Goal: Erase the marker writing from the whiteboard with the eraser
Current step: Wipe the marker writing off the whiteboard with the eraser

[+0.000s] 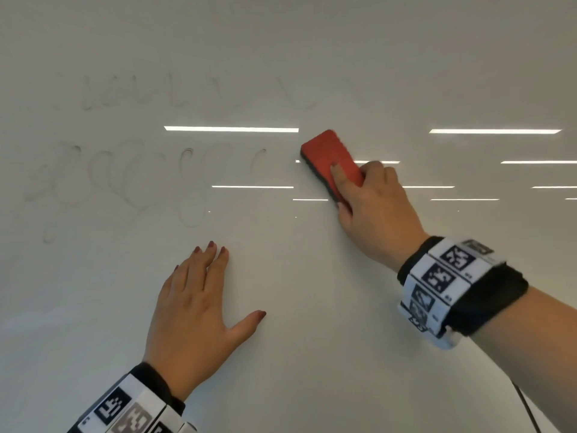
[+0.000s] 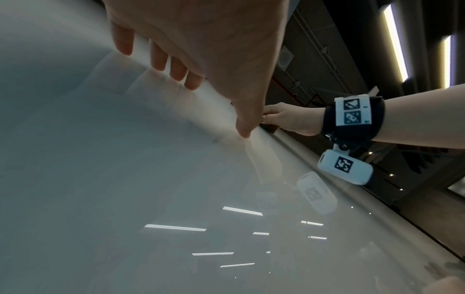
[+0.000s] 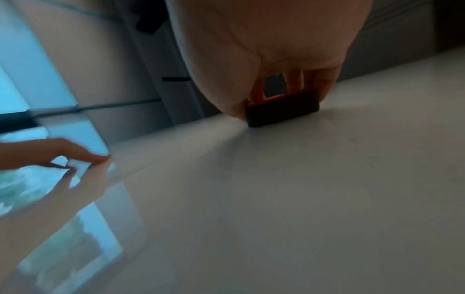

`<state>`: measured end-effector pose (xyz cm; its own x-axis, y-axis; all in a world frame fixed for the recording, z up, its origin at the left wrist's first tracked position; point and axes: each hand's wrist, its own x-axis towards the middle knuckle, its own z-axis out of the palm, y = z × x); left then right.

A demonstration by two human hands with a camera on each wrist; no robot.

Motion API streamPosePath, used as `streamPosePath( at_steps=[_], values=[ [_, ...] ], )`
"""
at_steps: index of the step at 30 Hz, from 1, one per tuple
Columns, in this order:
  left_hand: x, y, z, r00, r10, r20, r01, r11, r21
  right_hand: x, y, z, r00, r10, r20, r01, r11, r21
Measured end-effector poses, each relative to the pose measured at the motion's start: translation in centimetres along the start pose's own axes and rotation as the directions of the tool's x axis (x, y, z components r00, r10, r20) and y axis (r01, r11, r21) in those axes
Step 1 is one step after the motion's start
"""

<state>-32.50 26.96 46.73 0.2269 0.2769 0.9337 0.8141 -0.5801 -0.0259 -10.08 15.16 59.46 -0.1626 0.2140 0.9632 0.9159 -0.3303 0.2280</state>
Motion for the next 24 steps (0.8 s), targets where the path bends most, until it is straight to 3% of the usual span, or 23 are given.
streamPosePath(
  at_steps=[4, 7, 10, 18, 24],
  values=[
    [0.1, 0.1, -0.3, 1.0, -0.001, 0.013, 0.001, 1.0, 0.015, -3.0, -2.0, 0.6, 0.979, -0.201, 0.031, 0.2, 0.979, 0.032],
    [0.3, 0.0, -0.7, 0.999, 0.008, 0.031, -0.009, 0.999, 0.032, -4.0, -2.0, 0.5, 0.899, -0.424, 0.105, 0.425, 0.905, 0.021],
    [0.5, -0.2, -1.2, 0.999, 0.015, 0.047, -0.017, 0.999, 0.046, -2.6, -0.7, 0.2, 0.845, -0.52, 0.127, 0.522, 0.853, 0.022],
    [4.1, -0.2, -2.4, 0.996, 0.094, 0.001, -0.094, 0.993, 0.065, 2.5, 1.3, 0.0, 0.956, -0.292, 0.007, 0.292, 0.956, 0.015],
    [5.8, 0.7, -2.3, 0.991, 0.137, 0.002, -0.137, 0.989, 0.049, 5.9, 3.2, -0.8, 1.0, 0.028, -0.009, -0.029, 0.999, -0.029]
  ],
)
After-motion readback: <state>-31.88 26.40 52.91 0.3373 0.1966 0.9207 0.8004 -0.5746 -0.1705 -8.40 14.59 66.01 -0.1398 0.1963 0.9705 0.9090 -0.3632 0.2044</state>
